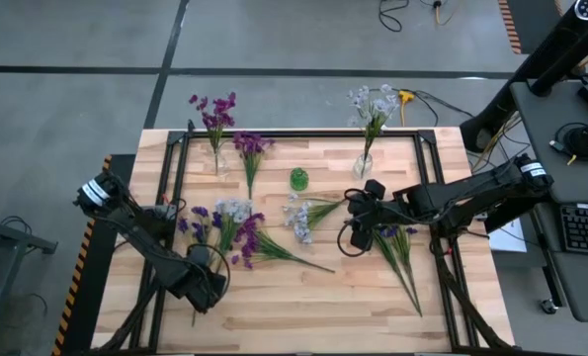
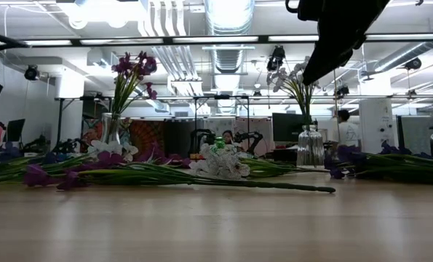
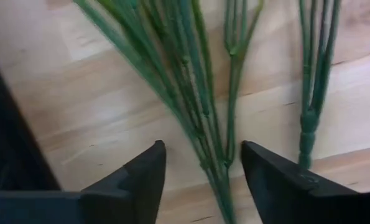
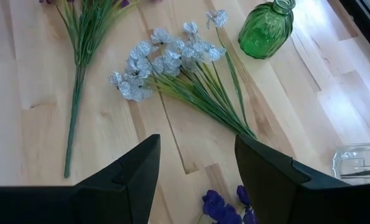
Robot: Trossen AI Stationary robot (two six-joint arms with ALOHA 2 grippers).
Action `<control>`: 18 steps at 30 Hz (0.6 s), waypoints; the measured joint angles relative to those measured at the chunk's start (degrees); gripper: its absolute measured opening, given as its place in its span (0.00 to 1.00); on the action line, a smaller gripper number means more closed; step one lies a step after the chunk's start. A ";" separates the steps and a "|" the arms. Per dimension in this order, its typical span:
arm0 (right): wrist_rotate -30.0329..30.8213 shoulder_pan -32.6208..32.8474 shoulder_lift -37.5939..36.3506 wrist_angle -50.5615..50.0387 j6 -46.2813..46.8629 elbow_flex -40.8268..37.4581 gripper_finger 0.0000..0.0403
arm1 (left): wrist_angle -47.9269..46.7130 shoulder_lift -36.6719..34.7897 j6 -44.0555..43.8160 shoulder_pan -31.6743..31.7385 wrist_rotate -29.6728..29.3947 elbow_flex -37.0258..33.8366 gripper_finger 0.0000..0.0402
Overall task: Sort flowers into vase by color
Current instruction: Put the left blue flowers into the green flower vase
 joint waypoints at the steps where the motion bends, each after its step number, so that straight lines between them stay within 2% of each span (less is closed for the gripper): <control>1: 0.00 0.00 0.00 0.01 0.03 -0.07 0.50 | 0.56 0.22 0.04 0.00 -0.10 -0.18 0.43; 13: 0.00 0.00 0.00 1.54 0.06 -0.67 0.50 | 2.20 3.15 2.50 0.02 -1.09 0.11 0.03; 18: 0.02 0.00 0.00 1.63 0.06 -0.97 0.50 | 1.53 2.16 3.52 0.02 -1.05 0.30 0.02</control>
